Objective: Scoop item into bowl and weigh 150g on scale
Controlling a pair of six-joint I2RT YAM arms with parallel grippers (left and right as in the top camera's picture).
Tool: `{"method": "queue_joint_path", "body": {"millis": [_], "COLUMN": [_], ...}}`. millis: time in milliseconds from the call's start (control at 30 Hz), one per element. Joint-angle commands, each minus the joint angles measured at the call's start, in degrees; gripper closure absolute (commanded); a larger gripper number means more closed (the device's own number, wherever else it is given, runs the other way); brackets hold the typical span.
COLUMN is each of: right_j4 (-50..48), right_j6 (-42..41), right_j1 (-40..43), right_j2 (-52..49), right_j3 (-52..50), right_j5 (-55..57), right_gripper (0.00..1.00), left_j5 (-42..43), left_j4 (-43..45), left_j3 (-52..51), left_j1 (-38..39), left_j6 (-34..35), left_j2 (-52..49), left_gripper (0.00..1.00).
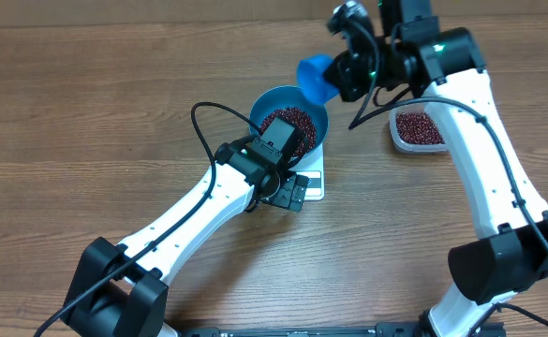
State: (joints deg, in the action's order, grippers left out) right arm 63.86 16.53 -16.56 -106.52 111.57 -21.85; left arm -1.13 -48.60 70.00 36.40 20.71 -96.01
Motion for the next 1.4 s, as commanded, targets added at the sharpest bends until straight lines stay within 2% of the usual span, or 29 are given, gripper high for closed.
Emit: {"method": "queue_joint_path", "body": {"millis": [0, 800, 1367], "right_j4": [-0.5, -0.3, -1.6], "right_j6": [0.5, 3.5, 4.8], "right_j1": [-1.6, -3.5, -3.7], "right_j2": [0.0, -9.3, -9.9], "right_j3": [-0.3, -1.0, -4.1], "right_j5": [-1.2, 1.9, 1.8], "right_gripper": [0.96, 0.96, 0.96], "left_j5": [-0.6, -0.6, -0.6], "left_j4": [0.0, 0.0, 0.0], "left_j3": [-0.5, -0.5, -0.5], "left_j1": [0.2, 0.2, 0.2], "left_j6": [0.5, 0.5, 0.5], "left_j2": [1.1, 1.1, 1.1], "left_gripper": [0.00, 0.01, 0.00]}}
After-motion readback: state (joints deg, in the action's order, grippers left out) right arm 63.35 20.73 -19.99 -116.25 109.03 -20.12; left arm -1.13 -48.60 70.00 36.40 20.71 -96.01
